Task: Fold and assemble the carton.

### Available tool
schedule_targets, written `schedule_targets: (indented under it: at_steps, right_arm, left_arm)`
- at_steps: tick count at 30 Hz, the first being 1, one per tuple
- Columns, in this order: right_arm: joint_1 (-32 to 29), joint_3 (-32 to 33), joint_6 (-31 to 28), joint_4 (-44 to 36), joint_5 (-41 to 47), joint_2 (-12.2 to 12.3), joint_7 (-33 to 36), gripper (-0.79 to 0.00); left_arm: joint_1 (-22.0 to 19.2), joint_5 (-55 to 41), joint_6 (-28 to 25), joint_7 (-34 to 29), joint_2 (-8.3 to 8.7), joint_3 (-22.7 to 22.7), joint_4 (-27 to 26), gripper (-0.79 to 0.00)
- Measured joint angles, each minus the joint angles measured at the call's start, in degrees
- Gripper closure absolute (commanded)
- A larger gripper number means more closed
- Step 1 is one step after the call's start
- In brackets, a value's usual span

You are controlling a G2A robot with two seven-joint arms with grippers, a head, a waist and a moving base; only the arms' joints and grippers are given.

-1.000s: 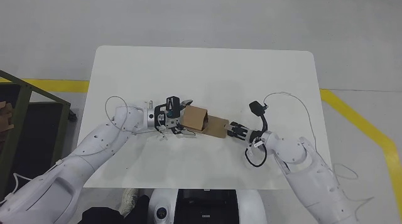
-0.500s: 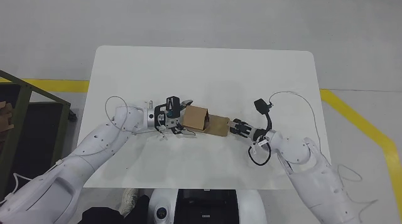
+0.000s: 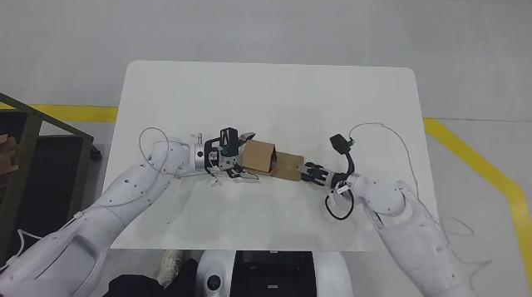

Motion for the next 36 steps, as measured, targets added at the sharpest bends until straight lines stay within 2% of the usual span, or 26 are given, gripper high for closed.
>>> schedule_targets:
  at_steps: [22,27,36]
  right_arm:
    - [6.1,-5.2,-3.9,6.6,7.9,-1.5,3.8,-0.157]
    - [7.1,-6.1,-3.8,5.3,7.2,-1.7,3.7,-0.132]
    - [8.9,-8.4,0.3,3.6,2.5,-2.0,3.4,-0.12]
  left_arm:
    - [0.0,0.0,0.0,0.0,0.0,0.0,0.0,-0.785]
    - [0.0,0.0,0.0,0.0,0.0,0.0,0.0,-0.785]
    - [0.0,0.0,0.0,0.0,0.0,0.0,0.0,-0.785]
